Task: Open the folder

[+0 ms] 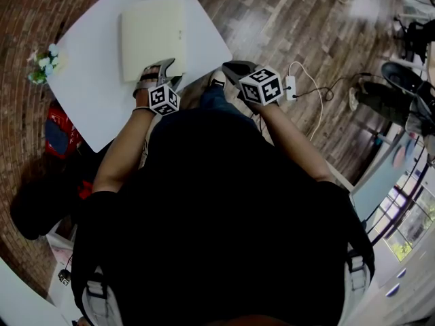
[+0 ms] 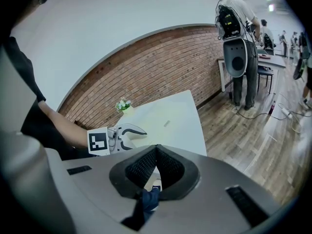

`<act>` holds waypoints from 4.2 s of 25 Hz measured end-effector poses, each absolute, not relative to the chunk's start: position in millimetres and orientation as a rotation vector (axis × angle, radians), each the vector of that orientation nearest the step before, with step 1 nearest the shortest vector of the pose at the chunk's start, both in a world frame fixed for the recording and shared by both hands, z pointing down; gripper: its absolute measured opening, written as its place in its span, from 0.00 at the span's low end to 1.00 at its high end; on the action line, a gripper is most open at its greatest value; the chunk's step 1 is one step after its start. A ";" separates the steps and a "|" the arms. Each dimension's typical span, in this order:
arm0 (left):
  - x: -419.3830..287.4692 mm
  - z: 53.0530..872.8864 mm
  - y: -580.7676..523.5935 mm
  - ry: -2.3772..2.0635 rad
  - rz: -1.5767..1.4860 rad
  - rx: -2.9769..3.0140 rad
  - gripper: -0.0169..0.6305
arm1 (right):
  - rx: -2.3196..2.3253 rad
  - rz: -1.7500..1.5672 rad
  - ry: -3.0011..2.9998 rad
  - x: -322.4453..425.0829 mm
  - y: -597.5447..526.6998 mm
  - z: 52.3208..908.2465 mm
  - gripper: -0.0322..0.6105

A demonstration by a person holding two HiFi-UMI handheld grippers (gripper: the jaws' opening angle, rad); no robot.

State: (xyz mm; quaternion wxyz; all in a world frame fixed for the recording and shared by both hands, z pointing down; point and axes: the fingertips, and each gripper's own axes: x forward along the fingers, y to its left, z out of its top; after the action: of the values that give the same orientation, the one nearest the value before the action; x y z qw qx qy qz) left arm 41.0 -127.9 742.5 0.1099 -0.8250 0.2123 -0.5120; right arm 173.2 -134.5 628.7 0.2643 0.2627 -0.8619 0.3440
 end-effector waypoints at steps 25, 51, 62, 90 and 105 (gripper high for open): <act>51.2 735.1 -107.9 0.541 -1.482 -2.530 0.17 | 0.688 0.910 -2.331 163.6 -132.5 625.9 0.09; 40.4 690.8 -112.7 0.618 -1.358 -2.832 0.06 | 0.576 0.867 -2.334 134.6 -129.3 628.6 0.09; 36.7 659.9 -119.0 0.744 -1.167 -2.949 0.06 | 0.505 0.859 -2.341 109.5 -134.1 629.7 0.09; -40.5 580.8 -106.5 1.237 -0.846 -2.915 0.05 | 0.234 0.728 -2.349 33.8 -133.4 626.7 0.09; -102.2 558.2 -91.8 1.535 -0.677 -2.873 0.05 | 0.100 0.653 -2.334 -6.6 -121.7 624.8 0.09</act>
State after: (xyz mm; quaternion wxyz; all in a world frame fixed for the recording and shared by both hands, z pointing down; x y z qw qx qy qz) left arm -102.2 -91.8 558.2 -0.0925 -0.8598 0.4595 -0.2025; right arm -6.6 -121.7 624.8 0.3503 0.0386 -0.9012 0.2523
